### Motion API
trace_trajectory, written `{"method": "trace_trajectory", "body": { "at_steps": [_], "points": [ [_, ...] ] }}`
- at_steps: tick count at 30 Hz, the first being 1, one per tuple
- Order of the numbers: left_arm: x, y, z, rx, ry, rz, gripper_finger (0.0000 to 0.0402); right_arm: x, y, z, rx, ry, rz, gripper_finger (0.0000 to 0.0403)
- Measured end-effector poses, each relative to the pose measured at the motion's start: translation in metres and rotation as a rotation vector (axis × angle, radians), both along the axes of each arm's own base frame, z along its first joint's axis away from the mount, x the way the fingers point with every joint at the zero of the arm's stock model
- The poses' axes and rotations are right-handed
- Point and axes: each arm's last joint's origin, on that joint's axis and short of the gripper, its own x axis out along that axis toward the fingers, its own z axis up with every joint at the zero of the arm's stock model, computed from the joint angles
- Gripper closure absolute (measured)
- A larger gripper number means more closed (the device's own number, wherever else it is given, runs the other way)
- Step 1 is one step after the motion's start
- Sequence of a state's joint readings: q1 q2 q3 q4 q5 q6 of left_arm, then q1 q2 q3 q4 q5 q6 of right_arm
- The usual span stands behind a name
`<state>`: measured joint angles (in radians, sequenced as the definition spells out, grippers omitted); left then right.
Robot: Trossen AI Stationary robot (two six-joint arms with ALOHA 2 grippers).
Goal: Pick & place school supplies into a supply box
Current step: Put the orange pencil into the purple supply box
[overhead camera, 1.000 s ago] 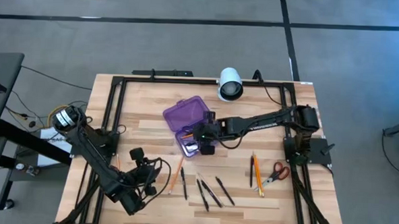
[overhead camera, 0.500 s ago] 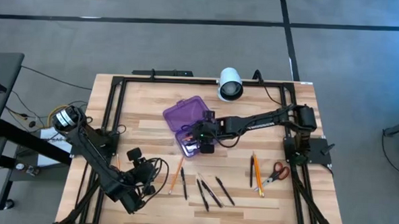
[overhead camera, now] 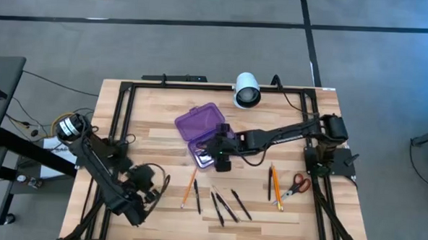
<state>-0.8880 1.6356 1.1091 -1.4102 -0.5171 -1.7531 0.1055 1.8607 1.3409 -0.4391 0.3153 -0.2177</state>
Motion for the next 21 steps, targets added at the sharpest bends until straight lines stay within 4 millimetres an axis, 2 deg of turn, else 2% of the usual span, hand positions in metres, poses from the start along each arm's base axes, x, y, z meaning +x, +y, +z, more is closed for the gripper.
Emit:
{"method": "trace_trajectory", "body": {
  "at_steps": [4,8,12,16,21],
  "points": [
    [-0.016,-0.003,0.001,-0.062,0.032,0.233,0.0263,-0.003,0.008,0.006,0.001,-0.011,0.023,0.0225],
    [-0.024,-0.011,0.000,-0.134,0.053,0.364,0.0263,-0.004,0.015,0.007,-0.006,-0.009,0.049,0.0231],
    [-0.023,-0.016,-0.003,-0.191,0.043,0.370,0.0263,-0.005,0.020,0.007,-0.013,-0.009,0.073,0.0235],
    [-0.022,-0.017,-0.009,-0.141,0.056,0.354,0.0263,-0.004,0.024,0.008,-0.013,-0.020,0.083,0.0237],
    [-0.028,-0.020,-0.035,-0.103,0.095,0.290,0.0263,-0.004,0.035,0.009,-0.007,-0.025,0.181,0.0235]
  ]
}}
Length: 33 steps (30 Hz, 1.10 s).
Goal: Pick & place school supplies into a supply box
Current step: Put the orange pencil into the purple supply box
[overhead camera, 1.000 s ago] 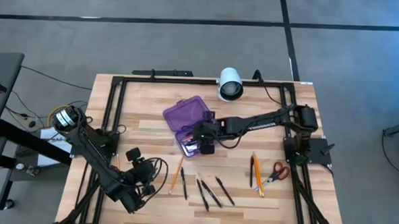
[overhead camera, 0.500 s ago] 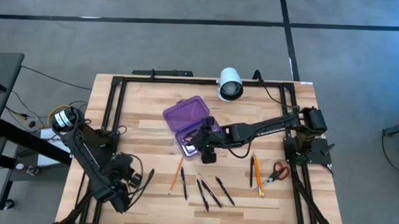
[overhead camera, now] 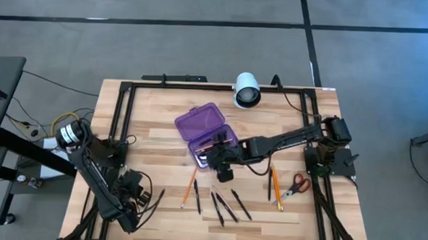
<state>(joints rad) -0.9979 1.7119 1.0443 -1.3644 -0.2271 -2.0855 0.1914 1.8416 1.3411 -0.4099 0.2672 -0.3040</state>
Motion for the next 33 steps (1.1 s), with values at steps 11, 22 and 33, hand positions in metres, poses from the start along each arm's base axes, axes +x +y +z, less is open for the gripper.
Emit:
{"method": "trace_trajectory", "body": {
  "at_steps": [11,22,33],
  "points": [
    [-0.011,0.002,-0.022,-0.057,0.057,0.105,0.0263,-0.004,0.020,0.011,-0.020,-0.044,0.139,0.0242],
    [-0.011,0.001,-0.023,-0.110,0.139,0.177,0.0263,-0.007,0.020,0.011,-0.023,-0.019,0.139,0.0245],
    [-0.012,-0.001,-0.045,-0.082,0.078,0.119,0.0263,-0.007,0.019,0.011,-0.018,-0.017,0.130,0.0251]
  ]
}}
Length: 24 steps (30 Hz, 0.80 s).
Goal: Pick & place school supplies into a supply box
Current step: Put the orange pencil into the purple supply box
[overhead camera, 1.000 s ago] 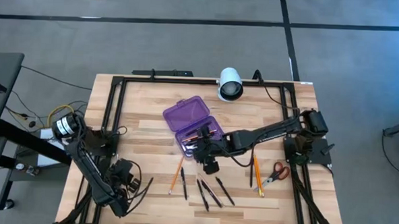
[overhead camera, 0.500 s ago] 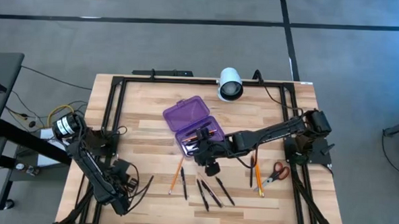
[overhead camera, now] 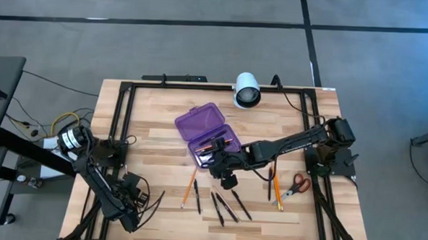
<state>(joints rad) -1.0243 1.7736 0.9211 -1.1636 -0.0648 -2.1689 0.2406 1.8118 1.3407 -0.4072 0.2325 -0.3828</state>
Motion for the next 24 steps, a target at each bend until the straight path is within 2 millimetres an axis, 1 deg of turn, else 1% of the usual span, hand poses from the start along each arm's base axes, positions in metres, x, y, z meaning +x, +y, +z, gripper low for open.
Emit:
{"method": "trace_trajectory", "body": {
  "at_steps": [5,16,19,24],
  "points": [
    [-0.003,0.005,-0.012,-0.036,-0.028,-0.005,0.0263,0.000,0.000,0.000,0.005,0.002,-0.007,0.0251],
    [-0.004,0.005,-0.013,-0.043,-0.042,-0.019,0.0263,0.000,0.000,0.000,0.005,0.004,-0.008,0.0260],
    [-0.003,0.003,-0.011,-0.047,-0.014,-0.005,0.0263,0.000,0.000,0.000,0.009,0.005,-0.012,0.0260],
    [0.002,-0.006,0.001,-0.053,-0.015,-0.001,0.0263,-0.001,0.000,0.000,0.009,0.006,-0.012,0.0260]
  ]
}}
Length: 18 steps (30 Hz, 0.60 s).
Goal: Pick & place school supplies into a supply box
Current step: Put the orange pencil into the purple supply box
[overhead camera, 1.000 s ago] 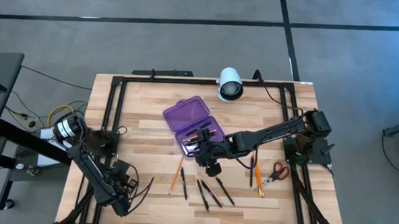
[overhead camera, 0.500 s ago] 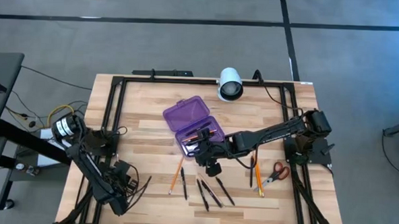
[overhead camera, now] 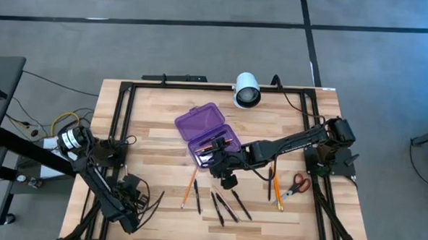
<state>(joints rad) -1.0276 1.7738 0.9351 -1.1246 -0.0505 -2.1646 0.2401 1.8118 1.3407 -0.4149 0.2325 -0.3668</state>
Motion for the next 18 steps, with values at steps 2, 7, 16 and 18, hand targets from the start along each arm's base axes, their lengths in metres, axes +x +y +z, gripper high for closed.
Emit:
{"method": "trace_trajectory", "body": {
  "at_steps": [2,7,16,18],
  "points": [
    [0.001,-0.001,0.001,-0.012,0.002,0.005,0.0263,0.000,0.000,0.000,0.000,0.000,0.000,0.0262],
    [-0.002,0.000,-0.005,-0.036,-0.023,-0.006,0.0275,0.000,0.000,0.000,0.001,-0.001,0.000,0.0266],
    [-0.002,0.001,-0.010,-0.054,-0.053,-0.013,0.0294,-0.003,0.005,-0.001,0.003,0.020,0.008,0.0268],
    [-0.001,0.001,-0.010,-0.048,-0.069,-0.032,0.0295,-0.003,0.005,-0.001,0.004,0.021,0.006,0.0268]
  ]
}}
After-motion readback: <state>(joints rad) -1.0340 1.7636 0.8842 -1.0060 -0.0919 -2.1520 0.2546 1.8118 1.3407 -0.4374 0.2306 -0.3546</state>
